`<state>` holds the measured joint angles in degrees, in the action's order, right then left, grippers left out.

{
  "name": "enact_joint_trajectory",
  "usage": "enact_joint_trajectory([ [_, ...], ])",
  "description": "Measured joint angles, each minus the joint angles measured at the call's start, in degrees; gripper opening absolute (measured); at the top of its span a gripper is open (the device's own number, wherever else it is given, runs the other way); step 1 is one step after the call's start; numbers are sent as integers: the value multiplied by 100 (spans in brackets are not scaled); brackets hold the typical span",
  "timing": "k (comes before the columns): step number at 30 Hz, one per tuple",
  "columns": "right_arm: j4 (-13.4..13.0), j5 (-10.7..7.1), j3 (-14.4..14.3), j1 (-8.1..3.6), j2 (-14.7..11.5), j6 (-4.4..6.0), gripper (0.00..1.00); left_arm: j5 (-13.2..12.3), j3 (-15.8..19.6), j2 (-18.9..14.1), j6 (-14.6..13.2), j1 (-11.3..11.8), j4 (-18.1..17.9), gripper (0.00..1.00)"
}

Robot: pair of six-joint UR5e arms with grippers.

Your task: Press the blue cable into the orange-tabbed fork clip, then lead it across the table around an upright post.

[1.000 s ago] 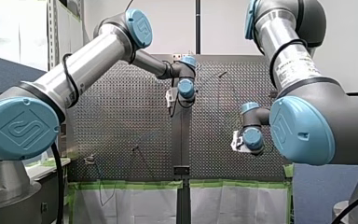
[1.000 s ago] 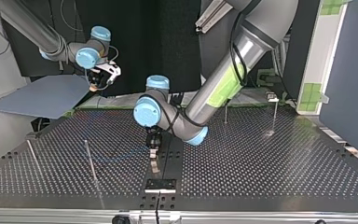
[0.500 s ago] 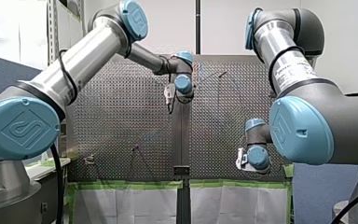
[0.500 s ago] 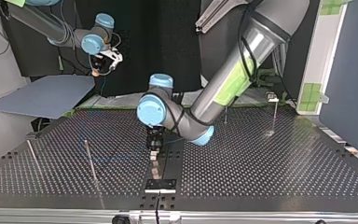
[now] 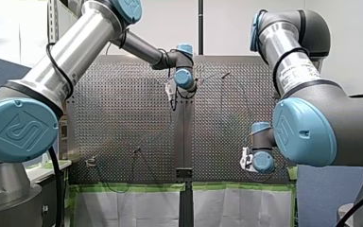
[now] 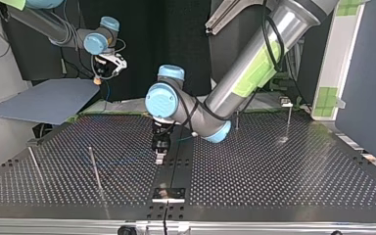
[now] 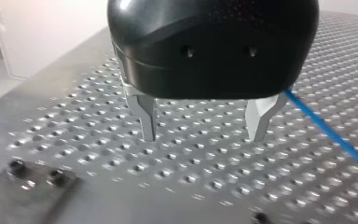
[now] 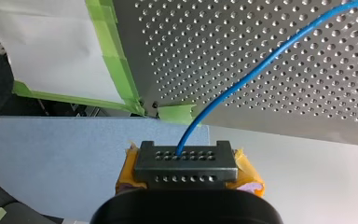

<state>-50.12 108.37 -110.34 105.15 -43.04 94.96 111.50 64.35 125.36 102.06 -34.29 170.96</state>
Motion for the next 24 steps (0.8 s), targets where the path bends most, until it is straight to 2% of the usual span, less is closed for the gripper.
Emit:
enact_joint_trajectory([
  [5, -179, 69, -25, -15, 247, 24, 0, 33, 243, -7, -2, -1, 23, 93],
  [10, -388, 124, -27, -56, 537, 52, 0, 83, 306, -8, -8, -18, 34, 93],
  [14, -473, 253, -105, -93, 755, 161, 0, 137, 311, -9, -8, -17, 35, 93],
  [18, -669, 440, -309, -123, 828, 205, 0, 181, 312, -8, -6, 5, 35, 93],
  [24, -1015, 497, -646, -161, 843, 152, 0, 191, 313, -8, -4, 39, 35, 93],
])
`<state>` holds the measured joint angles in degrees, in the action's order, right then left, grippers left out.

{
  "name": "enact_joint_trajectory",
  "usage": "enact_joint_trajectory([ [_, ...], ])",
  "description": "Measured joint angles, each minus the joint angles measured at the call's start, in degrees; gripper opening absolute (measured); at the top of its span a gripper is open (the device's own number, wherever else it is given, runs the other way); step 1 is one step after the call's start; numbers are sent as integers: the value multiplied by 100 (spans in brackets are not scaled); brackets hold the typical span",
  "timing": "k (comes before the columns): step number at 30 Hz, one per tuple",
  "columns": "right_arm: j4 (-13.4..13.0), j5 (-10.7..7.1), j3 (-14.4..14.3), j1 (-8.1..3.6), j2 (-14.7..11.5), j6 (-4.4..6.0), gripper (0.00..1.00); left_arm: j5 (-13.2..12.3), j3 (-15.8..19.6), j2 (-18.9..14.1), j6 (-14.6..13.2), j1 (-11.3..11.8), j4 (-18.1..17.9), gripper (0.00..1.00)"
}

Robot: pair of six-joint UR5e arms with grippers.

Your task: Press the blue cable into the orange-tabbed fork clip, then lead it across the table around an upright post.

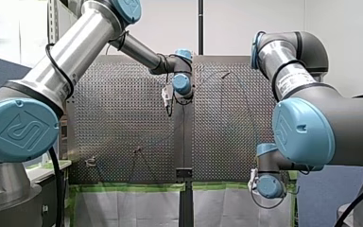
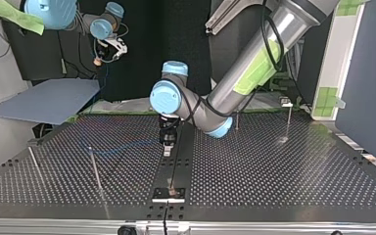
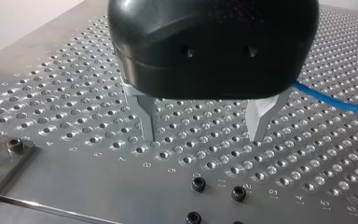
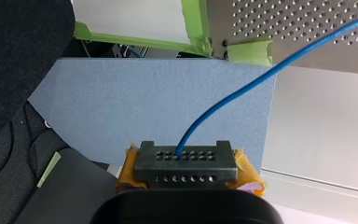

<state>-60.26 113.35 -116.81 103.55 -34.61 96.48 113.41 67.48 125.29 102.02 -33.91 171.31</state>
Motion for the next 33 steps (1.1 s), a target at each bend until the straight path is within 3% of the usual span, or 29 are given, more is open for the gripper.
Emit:
enact_joint_trajectory([
  [9, -534, -65, -39, -32, 8, -121, 0, 49, 0, -1, 1, 18, 8, 93],
  [17, -950, 124, -283, -32, 10, -153, 0, 150, 0, -1, 4, 29, 62, 93],
  [24, -1335, 170, -438, -19, 10, -168, 0, 201, 0, 0, 2, 32, 78, 93],
  [29, -1567, 7, -302, -121, 87, -82, 0, 199, 0, -1, 1, 32, 79, 93],
  [33, -1482, -195, -105, -291, 261, -40, 0, 184, 0, -1, 3, 38, 79, 93],
])
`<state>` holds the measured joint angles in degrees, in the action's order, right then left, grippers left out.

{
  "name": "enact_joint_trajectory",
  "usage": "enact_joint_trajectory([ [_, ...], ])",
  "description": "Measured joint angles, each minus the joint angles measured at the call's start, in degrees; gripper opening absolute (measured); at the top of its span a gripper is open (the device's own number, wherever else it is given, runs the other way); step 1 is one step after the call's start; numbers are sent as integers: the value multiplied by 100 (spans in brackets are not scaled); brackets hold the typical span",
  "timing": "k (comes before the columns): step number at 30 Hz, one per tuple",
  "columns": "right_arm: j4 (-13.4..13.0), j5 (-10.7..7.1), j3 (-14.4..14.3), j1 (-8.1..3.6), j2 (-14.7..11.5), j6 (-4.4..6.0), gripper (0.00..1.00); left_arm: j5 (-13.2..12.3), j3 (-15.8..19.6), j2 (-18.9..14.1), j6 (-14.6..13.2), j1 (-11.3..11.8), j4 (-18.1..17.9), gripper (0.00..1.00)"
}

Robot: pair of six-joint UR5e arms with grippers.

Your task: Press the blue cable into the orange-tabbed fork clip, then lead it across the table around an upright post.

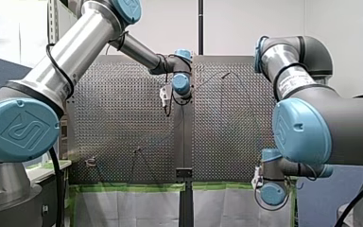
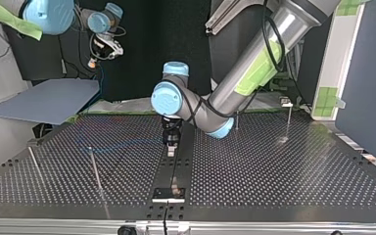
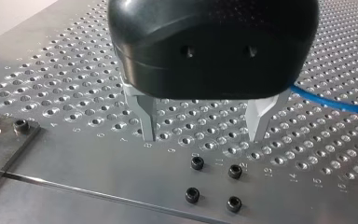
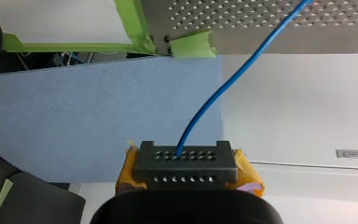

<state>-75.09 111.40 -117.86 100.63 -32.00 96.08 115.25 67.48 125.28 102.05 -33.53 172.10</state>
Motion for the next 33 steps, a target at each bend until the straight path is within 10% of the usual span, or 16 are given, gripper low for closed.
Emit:
enact_joint_trajectory([
  [18, 281, -494, 1004, -988, 1000, 301, 0, -13, 0, -1, -3, 18, 4, 93],
  [26, 317, -582, 1463, -1094, 1457, 479, 0, -7, 0, 0, -9, 9, 52, 93],
  [33, 243, -718, 1760, -1073, 1840, 414, 0, -48, 0, 0, -10, -8, 53, 93],
])
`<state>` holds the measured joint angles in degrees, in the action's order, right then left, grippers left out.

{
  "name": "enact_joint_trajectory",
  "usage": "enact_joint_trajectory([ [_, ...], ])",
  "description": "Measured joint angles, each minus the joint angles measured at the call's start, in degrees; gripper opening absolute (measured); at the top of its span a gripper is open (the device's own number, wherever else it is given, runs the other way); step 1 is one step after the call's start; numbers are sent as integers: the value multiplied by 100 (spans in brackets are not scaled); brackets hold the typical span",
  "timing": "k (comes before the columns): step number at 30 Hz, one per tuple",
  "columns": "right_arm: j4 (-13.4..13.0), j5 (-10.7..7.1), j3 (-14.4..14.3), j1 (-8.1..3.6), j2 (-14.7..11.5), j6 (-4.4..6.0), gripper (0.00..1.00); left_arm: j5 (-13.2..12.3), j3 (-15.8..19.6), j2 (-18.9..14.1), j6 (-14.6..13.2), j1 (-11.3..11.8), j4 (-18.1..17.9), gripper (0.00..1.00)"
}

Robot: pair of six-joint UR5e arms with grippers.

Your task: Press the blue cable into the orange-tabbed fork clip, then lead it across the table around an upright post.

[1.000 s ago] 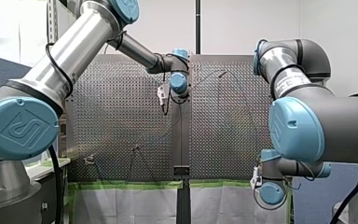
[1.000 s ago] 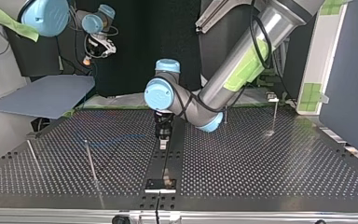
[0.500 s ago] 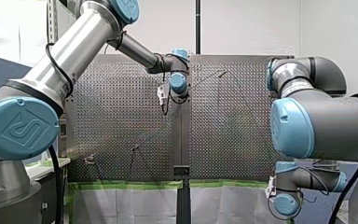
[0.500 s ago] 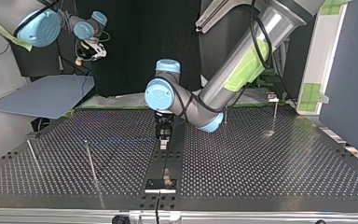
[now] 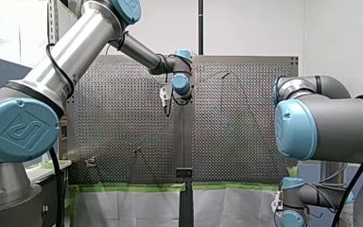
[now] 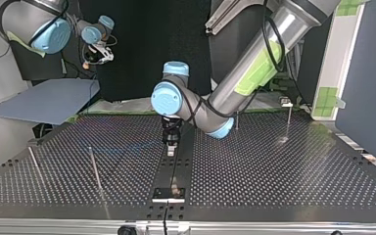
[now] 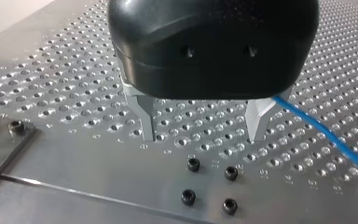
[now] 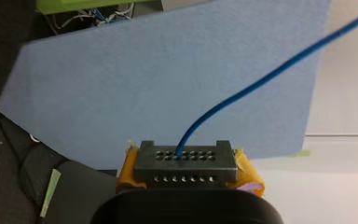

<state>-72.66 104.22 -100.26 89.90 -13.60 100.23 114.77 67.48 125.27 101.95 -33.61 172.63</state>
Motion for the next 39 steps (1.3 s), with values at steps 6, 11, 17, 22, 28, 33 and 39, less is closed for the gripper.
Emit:
enact_joint_trajectory([
  [6, -256, -306, 42, 32, 100, -83, 0, -60, 10, 0, -5, -28, -1, 93],
  [11, -532, -633, 74, 64, 104, -301, 0, -63, 61, 0, -9, -40, -45, 93],
  [17, -543, -988, 126, 88, 101, -370, 0, -76, 87, -1, -9, -12, -48, 93],
  [22, -491, -1211, 146, 100, 79, -398, 0, -87, 88, -1, -12, -11, -40, 93],
  [28, -369, -1344, 149, 127, -97, -396, 0, -91, 88, -1, -39, -39, -19, 93],
  [33, -98, -1410, 144, 207, -377, -392, 0, -91, 88, 0, -57, -49, -3, 93],
  [39, 230, -1324, 142, 443, -706, -393, 0, -94, 90, 0, -56, -51, 3, 93],
])
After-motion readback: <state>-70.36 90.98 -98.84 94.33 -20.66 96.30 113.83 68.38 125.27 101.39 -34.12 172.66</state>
